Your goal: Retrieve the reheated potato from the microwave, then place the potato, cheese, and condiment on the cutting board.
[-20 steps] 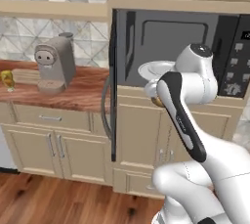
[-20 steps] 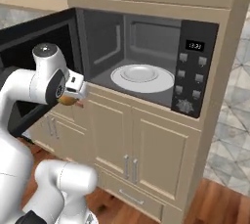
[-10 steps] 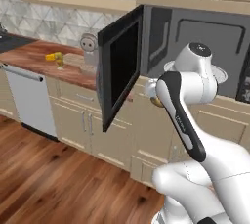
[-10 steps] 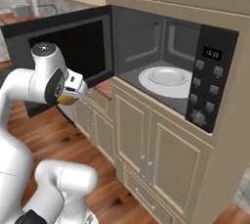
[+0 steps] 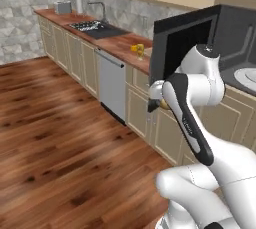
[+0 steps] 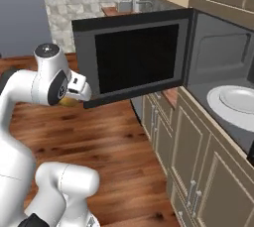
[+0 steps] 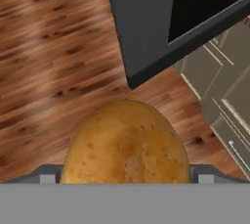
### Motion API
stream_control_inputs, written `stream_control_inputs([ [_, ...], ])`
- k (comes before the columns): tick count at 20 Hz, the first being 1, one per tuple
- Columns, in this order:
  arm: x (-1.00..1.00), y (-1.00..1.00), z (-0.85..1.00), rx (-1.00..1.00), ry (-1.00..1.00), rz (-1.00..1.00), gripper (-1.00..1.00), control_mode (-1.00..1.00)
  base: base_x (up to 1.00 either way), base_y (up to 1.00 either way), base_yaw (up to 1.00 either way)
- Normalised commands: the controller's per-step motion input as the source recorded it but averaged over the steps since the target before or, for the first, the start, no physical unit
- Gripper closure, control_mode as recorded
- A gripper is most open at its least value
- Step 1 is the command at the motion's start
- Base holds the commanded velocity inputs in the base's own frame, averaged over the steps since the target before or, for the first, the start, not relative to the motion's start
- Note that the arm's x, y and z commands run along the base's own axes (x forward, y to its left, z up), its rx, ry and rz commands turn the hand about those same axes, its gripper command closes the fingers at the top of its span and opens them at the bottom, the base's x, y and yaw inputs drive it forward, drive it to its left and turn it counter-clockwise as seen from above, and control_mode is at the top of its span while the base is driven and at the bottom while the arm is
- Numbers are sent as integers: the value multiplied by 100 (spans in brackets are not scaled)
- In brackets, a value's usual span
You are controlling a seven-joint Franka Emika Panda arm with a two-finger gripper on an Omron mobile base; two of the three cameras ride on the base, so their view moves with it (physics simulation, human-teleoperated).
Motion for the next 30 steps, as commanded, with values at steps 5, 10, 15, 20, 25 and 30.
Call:
stream_control_inputs([
  [5, 0, 0, 0, 0, 0, 0, 100, 100, -1, 46, 40],
  [10, 0, 0, 0, 0, 0, 0, 100, 100, 42, 62, 5],
  [15, 0, 0, 0, 0, 0, 0, 100, 100, 75, 58, -5],
  [20, 0, 0, 0, 0, 0, 0, 100, 100, 88, 44, -8],
  [25, 0, 0, 0, 0, 0, 0, 100, 100, 87, 34, -18],
  [30, 0, 0, 0, 0, 0, 0, 100, 100, 70, 28, -42],
])
